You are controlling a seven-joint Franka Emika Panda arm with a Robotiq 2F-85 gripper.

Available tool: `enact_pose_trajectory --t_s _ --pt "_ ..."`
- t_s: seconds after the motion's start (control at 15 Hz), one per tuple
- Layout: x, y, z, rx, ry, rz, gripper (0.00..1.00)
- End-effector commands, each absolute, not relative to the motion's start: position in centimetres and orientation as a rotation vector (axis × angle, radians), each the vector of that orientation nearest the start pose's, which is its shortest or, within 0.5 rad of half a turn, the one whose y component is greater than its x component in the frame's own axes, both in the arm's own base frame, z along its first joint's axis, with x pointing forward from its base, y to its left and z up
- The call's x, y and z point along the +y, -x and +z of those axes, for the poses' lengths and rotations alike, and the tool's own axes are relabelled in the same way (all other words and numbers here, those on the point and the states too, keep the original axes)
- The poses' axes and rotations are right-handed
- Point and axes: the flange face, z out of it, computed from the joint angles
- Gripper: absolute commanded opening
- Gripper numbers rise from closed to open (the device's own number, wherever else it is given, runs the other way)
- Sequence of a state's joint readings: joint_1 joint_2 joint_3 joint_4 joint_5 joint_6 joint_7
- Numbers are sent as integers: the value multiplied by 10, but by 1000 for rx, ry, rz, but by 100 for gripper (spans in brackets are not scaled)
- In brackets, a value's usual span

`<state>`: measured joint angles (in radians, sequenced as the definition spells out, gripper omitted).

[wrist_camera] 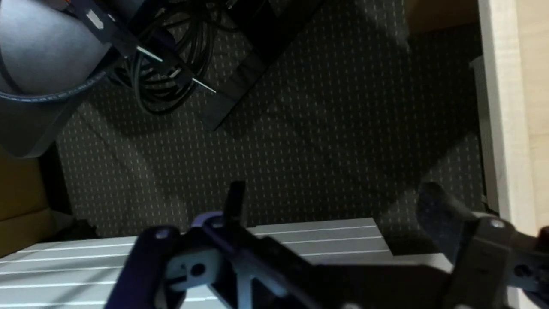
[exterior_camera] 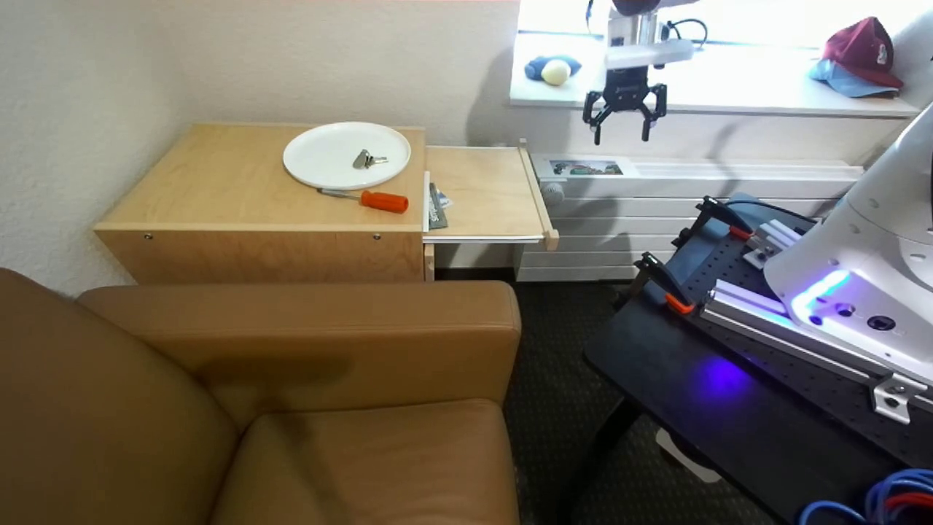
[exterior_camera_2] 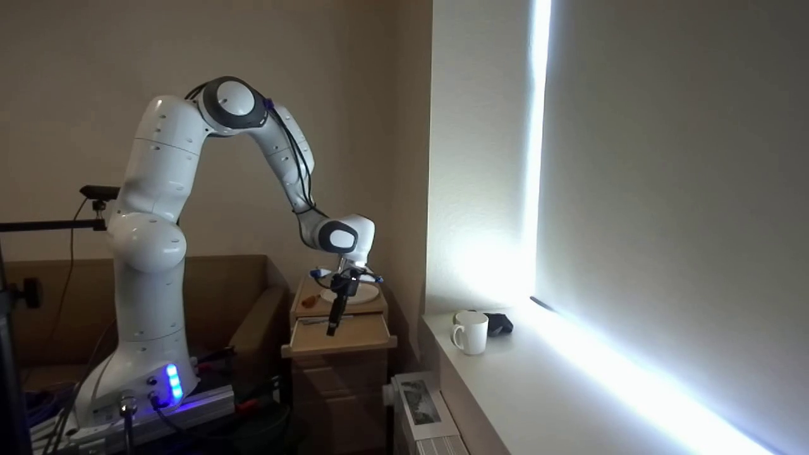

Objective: Close the open drawer

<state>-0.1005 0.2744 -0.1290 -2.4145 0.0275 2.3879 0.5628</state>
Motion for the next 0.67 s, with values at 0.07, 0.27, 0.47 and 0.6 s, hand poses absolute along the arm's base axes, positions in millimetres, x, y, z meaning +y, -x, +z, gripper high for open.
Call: enact_pose_trajectory --t_s 0.07,0.27,0.47,0.6 --pt "-103 -454 129 1275 2932 453 100" --pt "-104 -453 103 1301 2895 581 100" --pt "-100 -449 105 1304 2906 554 100" --pt "-101 -451 101 1306 2905 559 100"
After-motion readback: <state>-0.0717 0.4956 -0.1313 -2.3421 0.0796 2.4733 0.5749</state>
